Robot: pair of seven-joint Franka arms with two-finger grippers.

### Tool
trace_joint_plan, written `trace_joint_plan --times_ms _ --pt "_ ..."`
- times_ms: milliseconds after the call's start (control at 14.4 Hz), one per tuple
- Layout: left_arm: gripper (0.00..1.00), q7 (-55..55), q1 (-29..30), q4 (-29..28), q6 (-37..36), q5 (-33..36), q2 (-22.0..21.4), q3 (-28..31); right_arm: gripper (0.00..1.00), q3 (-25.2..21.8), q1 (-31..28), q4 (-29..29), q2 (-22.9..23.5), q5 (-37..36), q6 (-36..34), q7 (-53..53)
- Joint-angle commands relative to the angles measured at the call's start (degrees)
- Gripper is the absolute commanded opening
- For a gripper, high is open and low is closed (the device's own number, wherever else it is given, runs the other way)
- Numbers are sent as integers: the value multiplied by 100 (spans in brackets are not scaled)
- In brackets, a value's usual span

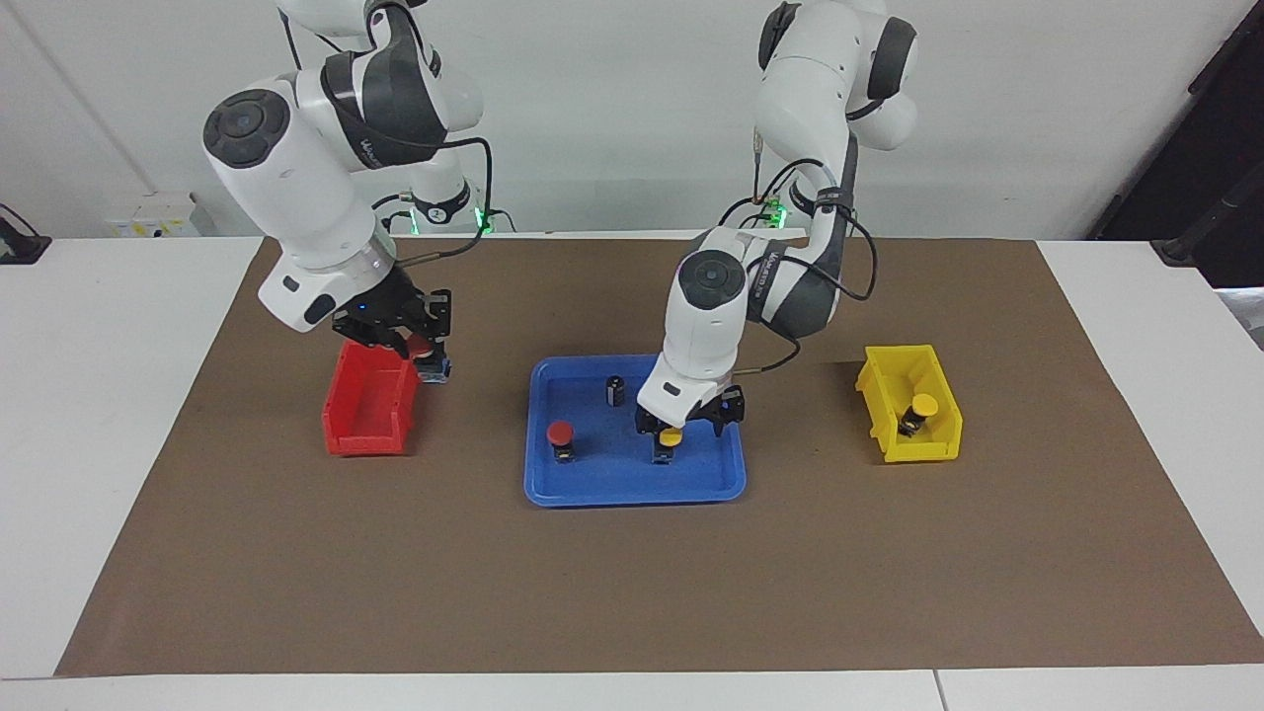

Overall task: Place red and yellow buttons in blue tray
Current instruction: 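Release the yellow button in the tray while the right gripper grasps a red button, then place the red button in the tray while the left gripper returns to the yellow bin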

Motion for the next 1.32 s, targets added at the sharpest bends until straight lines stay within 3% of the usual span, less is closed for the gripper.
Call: trace_joint_plan --times_ms 0,277,485,763,1248 --pt "100 72 432 -87 -841 115 -860 37 19 37 432 456 295 25 -44 657" --pt "100 1369 1223 -340 -2082 133 -1660 37 18 37 1003 1465 1050 -63 35 1439" --pt "100 2434 1803 -1306 -1866 133 -2451 37 18 29 1268 1827 1568 -124 385 1774" --pt "100 3122 2367 -2142 -1742 124 -3269 37 18 46 1532 1863 2088 -474 791 2082" --pt "100 3061 2491 -2214 -1864 124 -3429 37 19 46 1664 1627 2361 -677 1185 2100"
